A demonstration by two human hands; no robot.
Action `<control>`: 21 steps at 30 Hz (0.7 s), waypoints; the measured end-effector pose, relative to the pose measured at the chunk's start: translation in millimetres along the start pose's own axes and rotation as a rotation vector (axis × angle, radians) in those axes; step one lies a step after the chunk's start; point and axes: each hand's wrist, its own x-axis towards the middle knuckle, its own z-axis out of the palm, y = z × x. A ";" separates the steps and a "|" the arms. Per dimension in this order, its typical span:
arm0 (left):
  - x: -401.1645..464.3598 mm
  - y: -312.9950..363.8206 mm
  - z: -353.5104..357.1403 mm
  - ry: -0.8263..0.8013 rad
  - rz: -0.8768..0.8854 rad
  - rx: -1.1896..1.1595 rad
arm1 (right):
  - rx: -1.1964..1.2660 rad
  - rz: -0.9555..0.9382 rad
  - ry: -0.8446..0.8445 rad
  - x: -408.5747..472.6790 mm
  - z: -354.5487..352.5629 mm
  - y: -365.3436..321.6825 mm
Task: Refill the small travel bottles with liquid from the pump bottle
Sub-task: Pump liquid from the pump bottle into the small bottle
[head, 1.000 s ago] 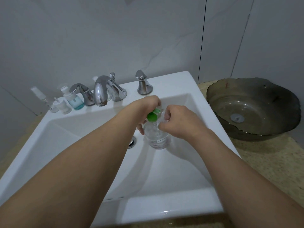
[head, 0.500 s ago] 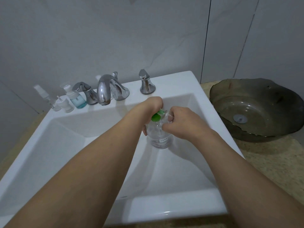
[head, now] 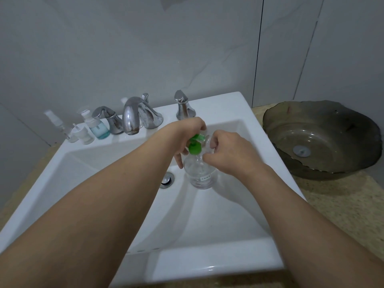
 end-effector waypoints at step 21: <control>1.2 -2.2 7.7 0.054 0.012 -0.005 | -0.006 0.024 -0.035 -1.2 0.8 -1.2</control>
